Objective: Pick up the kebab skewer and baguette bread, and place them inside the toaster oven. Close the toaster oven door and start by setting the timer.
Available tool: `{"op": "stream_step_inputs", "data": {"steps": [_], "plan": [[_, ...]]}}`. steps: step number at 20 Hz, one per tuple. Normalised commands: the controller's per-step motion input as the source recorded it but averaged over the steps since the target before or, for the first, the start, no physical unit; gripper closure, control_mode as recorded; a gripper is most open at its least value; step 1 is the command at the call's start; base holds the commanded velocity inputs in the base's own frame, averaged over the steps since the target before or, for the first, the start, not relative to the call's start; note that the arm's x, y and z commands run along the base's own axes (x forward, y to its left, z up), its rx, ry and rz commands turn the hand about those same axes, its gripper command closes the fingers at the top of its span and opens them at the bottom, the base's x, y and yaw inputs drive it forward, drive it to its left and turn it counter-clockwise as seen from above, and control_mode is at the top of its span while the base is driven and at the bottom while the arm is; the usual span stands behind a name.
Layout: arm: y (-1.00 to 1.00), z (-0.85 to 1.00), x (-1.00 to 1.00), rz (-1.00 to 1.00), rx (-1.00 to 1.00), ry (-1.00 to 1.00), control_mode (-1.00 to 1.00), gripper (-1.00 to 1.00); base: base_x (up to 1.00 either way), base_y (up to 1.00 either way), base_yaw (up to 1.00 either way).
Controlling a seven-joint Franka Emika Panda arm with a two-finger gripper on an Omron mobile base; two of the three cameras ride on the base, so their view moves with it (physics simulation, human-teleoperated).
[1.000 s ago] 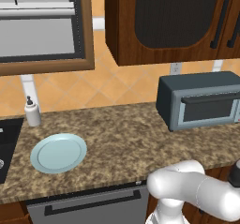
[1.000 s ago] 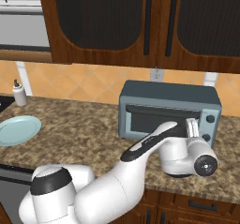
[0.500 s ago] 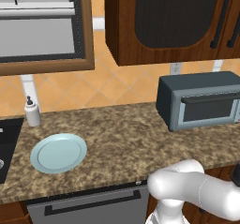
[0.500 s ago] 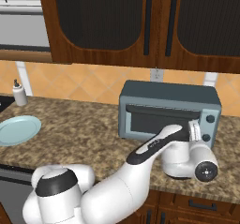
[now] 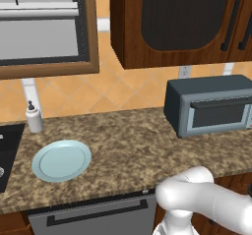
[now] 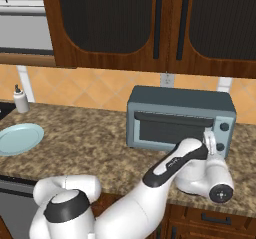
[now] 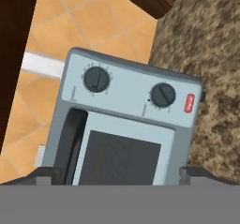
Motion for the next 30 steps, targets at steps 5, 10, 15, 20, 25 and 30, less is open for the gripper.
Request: {"op": "stream_step_inputs", "data": {"steps": [5, 10, 15, 20, 25, 30], "plan": [[-0.14, -0.01, 0.18, 0.00, -0.03, -0.01, -1.00, -1.00, 0.00, 0.00, 0.00], [-0.24, -0.03, 0.06, 0.00, -0.04, 0.00, -1.00, -1.00, 0.00, 0.00, 0.00], [-0.15, -0.18, 0.02, 0.00, -0.03, 0.00, -1.00, -1.00, 0.00, 0.00, 0.00], [-0.01, -0.17, 0.01, 0.00, 0.00, 0.00, -1.00, -1.00, 0.00, 0.00, 0.00], [0.00, -0.01, 0.15, 0.00, 0.00, 0.00, -1.00, -1.00, 0.00, 0.00, 0.00], [-0.01, 0.00, 0.17, 0.00, 0.00, 0.00, -1.00, -1.00, 0.00, 0.00, 0.00]]}}
